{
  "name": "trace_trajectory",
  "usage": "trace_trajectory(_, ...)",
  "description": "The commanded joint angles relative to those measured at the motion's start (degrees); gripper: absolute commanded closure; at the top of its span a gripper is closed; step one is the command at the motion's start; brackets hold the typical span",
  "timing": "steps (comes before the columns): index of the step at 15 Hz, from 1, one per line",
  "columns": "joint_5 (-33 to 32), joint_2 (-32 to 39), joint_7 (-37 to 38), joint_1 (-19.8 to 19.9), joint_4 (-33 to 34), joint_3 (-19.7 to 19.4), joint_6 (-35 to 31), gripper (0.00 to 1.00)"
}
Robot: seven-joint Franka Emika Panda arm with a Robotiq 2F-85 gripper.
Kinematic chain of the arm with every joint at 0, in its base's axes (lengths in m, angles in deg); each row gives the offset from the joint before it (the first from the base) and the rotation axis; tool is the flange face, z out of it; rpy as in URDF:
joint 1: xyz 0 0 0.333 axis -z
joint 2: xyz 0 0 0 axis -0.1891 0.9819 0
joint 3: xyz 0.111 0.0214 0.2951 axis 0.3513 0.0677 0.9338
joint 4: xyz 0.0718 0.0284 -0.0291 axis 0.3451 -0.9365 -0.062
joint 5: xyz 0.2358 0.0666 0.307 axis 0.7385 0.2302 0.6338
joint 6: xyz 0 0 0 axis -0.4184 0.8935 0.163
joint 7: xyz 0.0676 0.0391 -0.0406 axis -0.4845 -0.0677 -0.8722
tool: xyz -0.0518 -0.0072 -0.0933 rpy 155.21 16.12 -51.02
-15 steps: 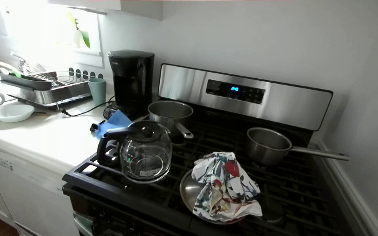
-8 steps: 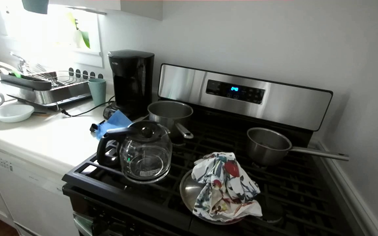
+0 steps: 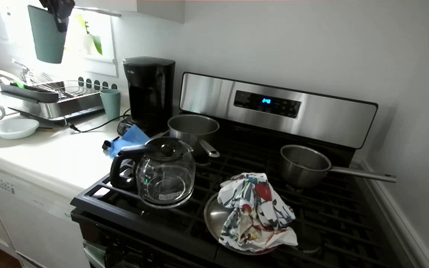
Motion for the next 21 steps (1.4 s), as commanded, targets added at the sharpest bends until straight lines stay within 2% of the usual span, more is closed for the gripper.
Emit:
trace_trajectory(1, 0.36, -2.46, -0.23, -0.08, -8.79, -0.74, -5.67, 0.99)
trace_trajectory(8, -1.58, -6.11, -4.78, 0.43, -22.62, -2.79, -10.90, 0.99)
trace_trajectory(13, -3.19, -9.72, -6.40, 2.47, -30.92, -5.39, -14.81, 0.99)
trace_trajectory(14, -2.81, -5.92, -5.73, 1.27, -26.82, -4.99, -12.62, 0.94)
trace_trajectory(20, -2.87, -7.97, -5.93, 1.83, -29.65, -5.85, -13.81, 0.94)
trace_trajectory(21, -2.87, -7.97, -5.93, 1.83, -29.65, -5.85, -13.81, 0.99)
